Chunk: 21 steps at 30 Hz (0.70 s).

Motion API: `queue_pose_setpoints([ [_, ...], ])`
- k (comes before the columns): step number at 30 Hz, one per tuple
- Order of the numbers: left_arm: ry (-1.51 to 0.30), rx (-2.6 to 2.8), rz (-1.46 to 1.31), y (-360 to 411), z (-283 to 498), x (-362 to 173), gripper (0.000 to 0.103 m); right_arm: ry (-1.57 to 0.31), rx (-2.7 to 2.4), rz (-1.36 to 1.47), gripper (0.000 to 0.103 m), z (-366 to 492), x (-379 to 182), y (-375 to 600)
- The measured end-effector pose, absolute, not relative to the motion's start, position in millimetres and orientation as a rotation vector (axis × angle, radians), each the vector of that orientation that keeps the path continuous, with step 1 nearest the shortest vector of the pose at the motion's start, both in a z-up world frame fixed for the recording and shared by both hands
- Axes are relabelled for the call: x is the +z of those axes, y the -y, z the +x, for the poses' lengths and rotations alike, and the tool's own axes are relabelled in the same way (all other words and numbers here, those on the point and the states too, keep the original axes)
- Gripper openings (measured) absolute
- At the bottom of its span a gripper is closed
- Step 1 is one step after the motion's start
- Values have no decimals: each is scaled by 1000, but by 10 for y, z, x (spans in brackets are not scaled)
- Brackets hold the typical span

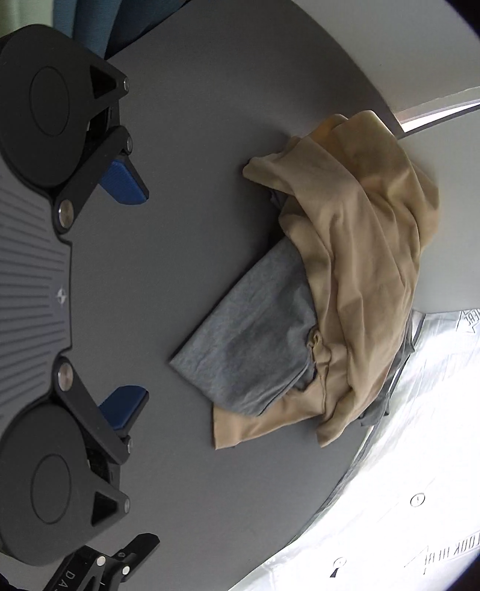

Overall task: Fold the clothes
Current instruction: 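Move both tools toward the crumpled beige shirt and grey garment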

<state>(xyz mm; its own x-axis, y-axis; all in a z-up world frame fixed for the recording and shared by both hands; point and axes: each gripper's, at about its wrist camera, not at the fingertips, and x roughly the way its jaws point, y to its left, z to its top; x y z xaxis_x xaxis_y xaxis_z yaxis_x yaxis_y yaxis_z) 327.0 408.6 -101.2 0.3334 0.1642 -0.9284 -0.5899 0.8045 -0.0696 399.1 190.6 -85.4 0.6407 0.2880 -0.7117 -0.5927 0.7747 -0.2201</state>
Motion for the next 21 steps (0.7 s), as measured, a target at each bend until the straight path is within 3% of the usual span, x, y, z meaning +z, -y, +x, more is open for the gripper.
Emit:
queue_pose_setpoints([
  [6, -1211, 536, -470, -4929, 3731, -1447, 103, -564, 615, -652, 99, 4564, -979, -3132],
  [10, -1253, 575, -522, -5265, 3920, -1660, 103, -560, 719, -715, 93, 4919, -1100, -3754],
  [16, -1304, 591, -586, -5483, 4017, -1879, 103, -556, 861, -815, 79, 5203, -1442, -4328],
  [21, -1338, 599, -601, -5559, 4042, -1992, 103, -484, 910, -892, 74, 5126, -1605, -4427],
])
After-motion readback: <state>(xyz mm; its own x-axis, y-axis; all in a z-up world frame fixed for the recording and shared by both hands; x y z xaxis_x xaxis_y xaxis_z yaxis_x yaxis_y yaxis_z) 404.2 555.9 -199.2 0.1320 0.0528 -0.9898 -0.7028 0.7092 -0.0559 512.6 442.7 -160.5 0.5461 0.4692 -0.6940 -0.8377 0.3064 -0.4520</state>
